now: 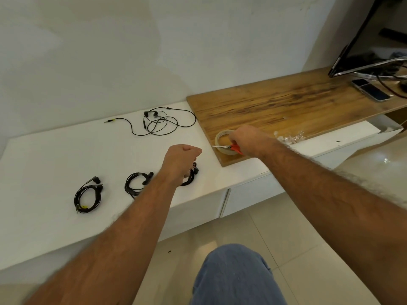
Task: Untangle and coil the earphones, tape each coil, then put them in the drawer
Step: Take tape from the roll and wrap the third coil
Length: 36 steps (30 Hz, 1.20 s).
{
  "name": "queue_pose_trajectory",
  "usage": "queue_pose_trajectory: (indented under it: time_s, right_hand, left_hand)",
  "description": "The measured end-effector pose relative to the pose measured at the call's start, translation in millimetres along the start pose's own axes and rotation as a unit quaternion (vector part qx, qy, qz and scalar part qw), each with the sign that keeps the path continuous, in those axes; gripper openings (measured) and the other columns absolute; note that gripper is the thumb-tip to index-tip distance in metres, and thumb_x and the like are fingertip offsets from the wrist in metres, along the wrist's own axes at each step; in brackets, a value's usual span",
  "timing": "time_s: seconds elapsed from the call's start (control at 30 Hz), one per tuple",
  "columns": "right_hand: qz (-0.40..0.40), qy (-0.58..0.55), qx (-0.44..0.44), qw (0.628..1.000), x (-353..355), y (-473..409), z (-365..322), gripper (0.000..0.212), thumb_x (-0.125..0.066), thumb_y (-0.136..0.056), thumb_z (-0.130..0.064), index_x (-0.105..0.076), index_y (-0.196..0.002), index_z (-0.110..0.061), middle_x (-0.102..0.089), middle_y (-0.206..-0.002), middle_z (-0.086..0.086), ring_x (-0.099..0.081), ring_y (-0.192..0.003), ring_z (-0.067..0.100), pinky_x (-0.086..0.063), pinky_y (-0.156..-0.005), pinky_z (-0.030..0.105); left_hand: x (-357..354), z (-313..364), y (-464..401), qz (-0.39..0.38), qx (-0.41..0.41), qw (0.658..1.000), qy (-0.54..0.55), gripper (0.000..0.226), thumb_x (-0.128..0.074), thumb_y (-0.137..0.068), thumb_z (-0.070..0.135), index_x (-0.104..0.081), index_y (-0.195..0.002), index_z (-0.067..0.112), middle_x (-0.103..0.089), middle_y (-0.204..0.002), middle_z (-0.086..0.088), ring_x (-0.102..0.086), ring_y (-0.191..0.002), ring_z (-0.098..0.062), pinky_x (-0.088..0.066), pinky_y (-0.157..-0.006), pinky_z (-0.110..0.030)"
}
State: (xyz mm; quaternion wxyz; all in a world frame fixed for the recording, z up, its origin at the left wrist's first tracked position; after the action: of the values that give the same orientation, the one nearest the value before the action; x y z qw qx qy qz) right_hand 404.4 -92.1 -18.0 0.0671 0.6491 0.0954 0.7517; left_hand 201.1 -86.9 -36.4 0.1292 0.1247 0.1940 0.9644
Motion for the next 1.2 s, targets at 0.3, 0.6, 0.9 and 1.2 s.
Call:
queue_pose_trajectory:
  time_s: [0.3, 0.6, 0.9, 1.2]
  right_hand:
    - [-0.029, -0.029, -0.043, 0.998, 1.4, 0.2, 2.0, 0.012, -0.065, -0.088, -0.019, -0.07, -0.099, -0.016, -0.066, -0.096, 0.003, -0.061, -0.088, 0.019, -0.056, -0.081, 0.035]
    - [0.158, -0.469, -0.154, 0.855, 34.7, 17.6, -42.1, 0.011, -0.064, -0.09, -0.022, -0.069, -0.087, -0.012, -0.066, -0.078, 0.001, -0.062, -0.068, 0.016, -0.052, -0.064, 0.033]
    - [-0.036, -0.797, -0.081, 0.598, 57.4, 34.0, -182.6, 0.028, -0.076, -0.081, -0.04, -0.073, -0.095, -0.016, -0.074, -0.094, 0.002, -0.071, -0.087, 0.018, -0.055, -0.074, 0.036]
    - [-0.117, -0.875, -0.073, 0.464, 54.6, 37.5, -251.4, 0.007, -0.067, -0.086, -0.021, -0.07, -0.083, -0.015, -0.072, -0.084, 0.003, -0.066, -0.077, 0.019, -0.048, -0.077, 0.038]
  left_hand:
    - [28.7, 5.5, 24.0, -0.048, 0.075, 0.985, 0.148, 0.012, -0.066, -0.088, 0.021, -0.074, -0.096, 0.017, -0.062, -0.095, -0.001, -0.047, -0.056, -0.007, -0.029, -0.038, -0.015]
    - [51.3, 8.5, 45.1, -0.025, 0.037, 0.965, 0.26, 0.012, -0.062, -0.093, 0.018, -0.072, -0.099, 0.019, -0.053, -0.071, 0.006, -0.04, -0.048, -0.003, -0.025, -0.039, -0.015]
    - [96.4, 8.8, 75.5, 0.099, -0.056, 0.96, 0.257, 0.015, -0.059, -0.095, 0.017, -0.072, -0.099, 0.025, -0.065, -0.075, 0.007, -0.047, -0.057, -0.008, -0.032, -0.042, -0.019]
    - [143.4, -14.7, 101.5, 0.176, -0.15, 0.96, 0.156, 0.025, -0.057, -0.096, 0.016, -0.069, -0.117, 0.02, -0.071, -0.106, 0.002, -0.059, -0.073, 0.001, -0.045, -0.059, -0.01]
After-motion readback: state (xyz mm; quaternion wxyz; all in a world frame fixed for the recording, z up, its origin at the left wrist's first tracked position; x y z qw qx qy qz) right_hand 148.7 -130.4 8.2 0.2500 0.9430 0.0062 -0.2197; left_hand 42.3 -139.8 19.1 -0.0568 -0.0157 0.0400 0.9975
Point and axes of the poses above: each hand's wrist, its own y-axis away from the middle knuckle, its own x-axis out of the back of the hand, z = x × y, the point moved 2 cm from there along -y, towards the middle knuckle
